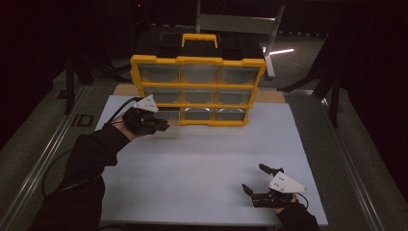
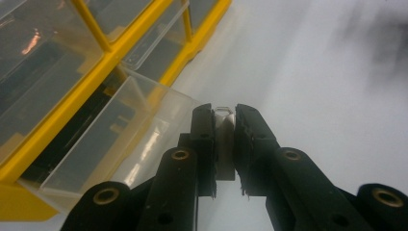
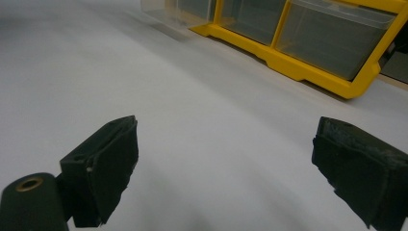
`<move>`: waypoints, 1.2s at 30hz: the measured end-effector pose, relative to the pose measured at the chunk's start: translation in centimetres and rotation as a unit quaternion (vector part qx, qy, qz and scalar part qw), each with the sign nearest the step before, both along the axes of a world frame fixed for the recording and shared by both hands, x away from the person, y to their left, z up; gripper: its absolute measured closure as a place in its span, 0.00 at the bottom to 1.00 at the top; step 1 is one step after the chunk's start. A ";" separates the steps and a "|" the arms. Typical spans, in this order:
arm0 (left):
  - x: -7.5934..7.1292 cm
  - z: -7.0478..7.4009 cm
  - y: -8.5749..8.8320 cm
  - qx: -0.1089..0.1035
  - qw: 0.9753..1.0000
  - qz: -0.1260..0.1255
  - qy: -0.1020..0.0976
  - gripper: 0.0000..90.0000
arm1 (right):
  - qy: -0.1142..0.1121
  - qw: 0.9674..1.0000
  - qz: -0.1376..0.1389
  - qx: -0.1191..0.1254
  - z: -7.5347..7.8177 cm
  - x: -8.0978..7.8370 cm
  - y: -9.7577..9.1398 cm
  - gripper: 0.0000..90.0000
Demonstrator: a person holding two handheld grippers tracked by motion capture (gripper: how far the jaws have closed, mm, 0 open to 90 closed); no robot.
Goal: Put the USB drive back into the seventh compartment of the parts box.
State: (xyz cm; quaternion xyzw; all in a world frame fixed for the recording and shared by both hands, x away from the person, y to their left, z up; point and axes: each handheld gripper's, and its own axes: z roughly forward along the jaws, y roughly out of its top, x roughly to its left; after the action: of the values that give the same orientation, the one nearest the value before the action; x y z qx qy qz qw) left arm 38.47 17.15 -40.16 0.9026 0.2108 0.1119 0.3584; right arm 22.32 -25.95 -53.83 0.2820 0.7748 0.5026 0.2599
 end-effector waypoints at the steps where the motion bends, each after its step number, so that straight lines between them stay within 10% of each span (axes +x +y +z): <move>1: 0.1 0.1 0.2 -0.005 1.000 0.003 0.002 0.88 | 0.002 1.000 -0.001 0.001 0.0 0.1 0.0 0.10; 24: 1.8 1.0 0.8 -0.005 0.997 0.081 -0.004 0.88 | 0.003 1.000 -0.001 0.001 -0.1 0.0 -0.1 0.10; 36: 2.6 0.5 1.0 -0.006 0.991 0.135 -0.010 0.88 | 0.002 1.000 0.000 0.000 0.0 0.0 -0.1 0.10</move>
State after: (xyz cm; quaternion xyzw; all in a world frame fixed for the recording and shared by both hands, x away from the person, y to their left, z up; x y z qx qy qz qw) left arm 41.08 18.15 -39.66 0.8625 0.3279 0.1670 0.3474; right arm 22.30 -26.00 -53.84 0.2832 0.7753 0.5019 0.2584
